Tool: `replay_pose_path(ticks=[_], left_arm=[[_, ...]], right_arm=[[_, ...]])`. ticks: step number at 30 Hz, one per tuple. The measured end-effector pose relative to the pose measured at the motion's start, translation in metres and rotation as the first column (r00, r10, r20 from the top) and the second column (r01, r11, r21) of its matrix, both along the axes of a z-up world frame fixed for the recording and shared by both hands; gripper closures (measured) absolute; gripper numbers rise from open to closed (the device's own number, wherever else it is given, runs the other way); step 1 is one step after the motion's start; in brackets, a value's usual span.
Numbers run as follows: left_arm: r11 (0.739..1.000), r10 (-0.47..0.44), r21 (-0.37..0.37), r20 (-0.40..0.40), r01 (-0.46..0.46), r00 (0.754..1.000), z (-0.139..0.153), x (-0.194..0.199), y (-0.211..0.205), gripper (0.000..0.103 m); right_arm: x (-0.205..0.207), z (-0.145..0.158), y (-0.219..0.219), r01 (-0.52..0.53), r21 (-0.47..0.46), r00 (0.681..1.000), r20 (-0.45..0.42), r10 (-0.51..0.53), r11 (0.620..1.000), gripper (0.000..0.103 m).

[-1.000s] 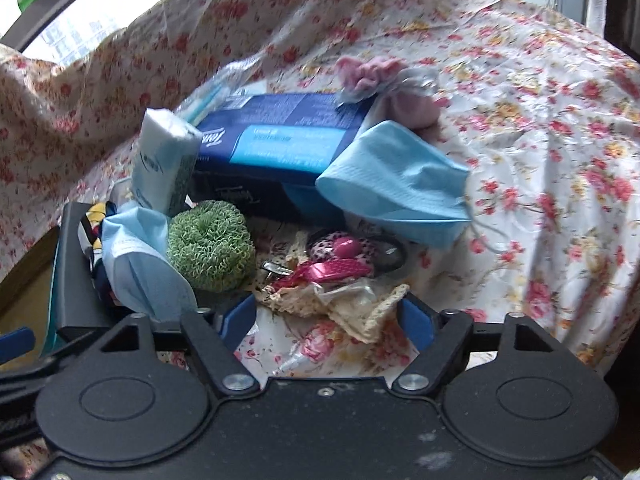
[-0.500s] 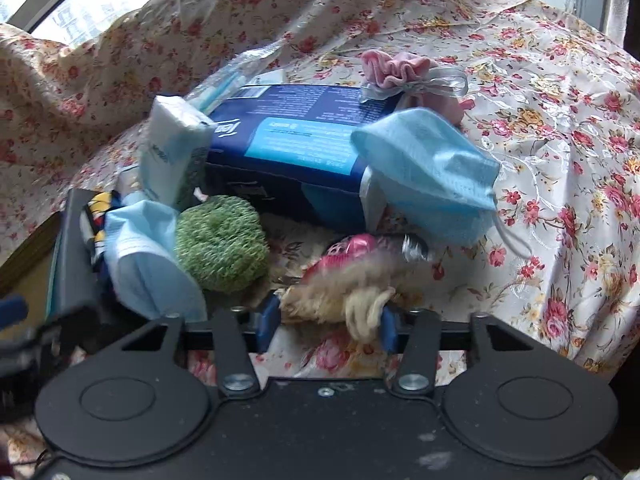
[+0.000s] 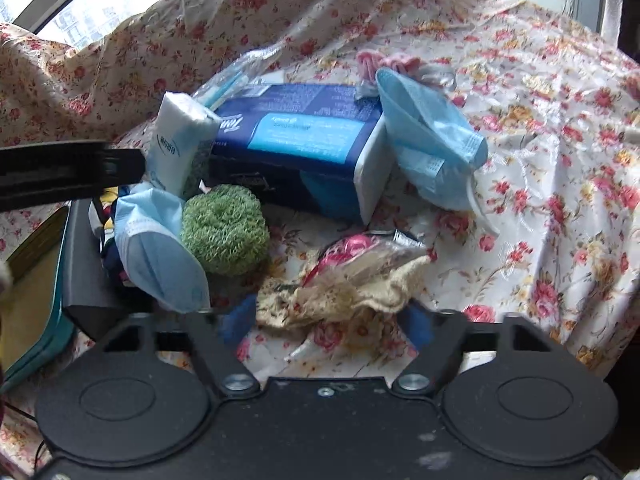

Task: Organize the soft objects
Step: 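Grasp the beige lace cloth with the right tool while the left tool grasps the white tissue pack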

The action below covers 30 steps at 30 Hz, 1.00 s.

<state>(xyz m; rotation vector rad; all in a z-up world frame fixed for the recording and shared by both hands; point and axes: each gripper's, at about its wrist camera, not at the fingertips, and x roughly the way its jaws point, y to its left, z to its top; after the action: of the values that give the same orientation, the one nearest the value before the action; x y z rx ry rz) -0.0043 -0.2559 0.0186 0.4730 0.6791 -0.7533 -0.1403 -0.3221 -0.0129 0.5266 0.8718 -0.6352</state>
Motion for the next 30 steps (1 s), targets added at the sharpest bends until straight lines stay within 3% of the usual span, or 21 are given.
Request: replay_pose_path(ticks=[5, 14, 15, 16, 18, 22, 23, 25, 30], left_arm=[[0.997, -0.056, 0.052, 0.023, 0.054, 0.998, -0.011, 0.003, -0.019, 0.007], [0.992, -0.068, 0.109, 0.021, 0.066, 0.997, -0.033, 0.018, -0.045, 0.008], [0.992, -0.075, 0.107, 0.015, 0.073, 0.997, -0.034, 0.019, -0.046, 0.012], [0.991, -0.084, 0.102, 0.005, 0.083, 0.996, -0.036, 0.020, -0.047, 0.029], [0.990, -0.103, 0.093, -0.056, 0.107, 0.993, -0.037, 0.025, -0.049, 0.049], [0.994, -0.088, 0.057, -0.089, 0.094, 0.992, -0.034, 0.030, -0.043, 0.050], [0.995, -0.082, 0.050, -0.087, 0.086, 0.993, -0.031, 0.029, -0.040, 0.050], [0.997, -0.072, 0.030, -0.087, 0.075, 0.994, -0.025, 0.029, -0.034, 0.050], [0.999, -0.041, -0.029, -0.100, 0.038, 0.994, -0.002, 0.030, -0.020, 0.050]], right_arm=[[0.006, -0.002, 0.001, -0.004, -0.014, 1.000, -0.011, 0.004, 1.000, 0.023], [0.017, -0.011, 0.003, -0.015, -0.011, 0.999, -0.031, 0.014, 1.000, 0.023], [0.016, -0.011, 0.003, -0.016, -0.013, 0.999, -0.032, 0.015, 1.000, 0.023], [0.017, -0.012, 0.003, -0.016, -0.017, 0.999, -0.035, 0.016, 1.000, 0.023], [0.017, -0.014, 0.003, -0.016, -0.022, 0.999, -0.042, 0.015, 1.000, 0.023], [0.016, -0.015, 0.002, 0.004, -0.035, 0.999, -0.045, -0.006, 0.999, 0.023], [0.015, -0.015, 0.001, 0.011, -0.038, 0.999, -0.041, -0.013, 0.999, 0.027], [0.012, -0.013, 0.000, 0.018, -0.046, 0.999, -0.031, -0.020, 0.999, 0.055], [0.009, -0.009, -0.003, -0.004, -0.018, 1.000, -0.014, 0.004, 1.000, 0.063]])
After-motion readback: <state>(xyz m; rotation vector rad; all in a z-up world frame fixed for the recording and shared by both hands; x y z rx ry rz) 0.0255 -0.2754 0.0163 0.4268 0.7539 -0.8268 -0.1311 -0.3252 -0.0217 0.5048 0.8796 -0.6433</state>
